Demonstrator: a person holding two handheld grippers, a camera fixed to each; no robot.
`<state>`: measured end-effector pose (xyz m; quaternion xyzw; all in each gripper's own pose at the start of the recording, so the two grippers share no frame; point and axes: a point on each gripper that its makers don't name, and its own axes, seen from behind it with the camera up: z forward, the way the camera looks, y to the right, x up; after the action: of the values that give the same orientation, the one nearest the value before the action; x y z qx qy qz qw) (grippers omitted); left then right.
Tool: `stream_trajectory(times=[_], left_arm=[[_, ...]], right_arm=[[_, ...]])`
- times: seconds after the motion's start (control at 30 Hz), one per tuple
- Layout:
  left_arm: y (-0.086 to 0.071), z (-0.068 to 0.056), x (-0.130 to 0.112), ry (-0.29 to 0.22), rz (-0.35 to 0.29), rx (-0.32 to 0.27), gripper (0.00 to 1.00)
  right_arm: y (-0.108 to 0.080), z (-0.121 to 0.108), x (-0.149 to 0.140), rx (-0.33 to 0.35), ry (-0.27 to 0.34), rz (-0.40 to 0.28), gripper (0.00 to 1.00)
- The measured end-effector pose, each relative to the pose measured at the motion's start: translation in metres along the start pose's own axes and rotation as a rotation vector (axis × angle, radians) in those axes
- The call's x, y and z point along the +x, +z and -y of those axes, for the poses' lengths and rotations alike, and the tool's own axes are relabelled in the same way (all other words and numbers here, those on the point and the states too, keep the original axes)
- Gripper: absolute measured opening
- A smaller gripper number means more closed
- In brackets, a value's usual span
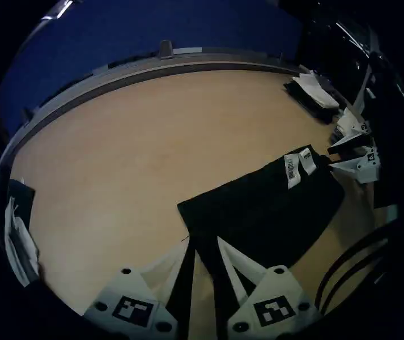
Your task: Fold towel
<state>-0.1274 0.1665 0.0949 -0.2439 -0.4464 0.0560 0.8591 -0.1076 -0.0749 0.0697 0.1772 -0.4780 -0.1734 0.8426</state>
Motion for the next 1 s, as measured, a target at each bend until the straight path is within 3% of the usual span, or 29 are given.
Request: stream_trajectory(times=[0.2, 0.27, 0.8, 1.0], left_arm=[[-0.002, 0.002, 0.008, -0.019, -0.014, 0.004, 0.31], [-0.002, 0.004, 0.01, -0.024, -0.018, 0.01, 0.4], [-0.003, 0.028, 0.021, -0.037, -0.04, 0.089, 0.76], [-0.006, 0.034, 0.029, -0.046, -0.059, 0.106, 0.93]], right_arm=[[0.004, -0.008, 0.004, -0.037, 0.011, -0.01, 0.65], [0.004, -0.01, 0.006, -0.048, 0.016, -0.013, 0.68], [0.004, -0.029, 0.021, -0.135, 0.049, -0.044, 0.98], [0.001, -0.032, 0.027, -0.154, 0.048, -0.064, 1.0]])
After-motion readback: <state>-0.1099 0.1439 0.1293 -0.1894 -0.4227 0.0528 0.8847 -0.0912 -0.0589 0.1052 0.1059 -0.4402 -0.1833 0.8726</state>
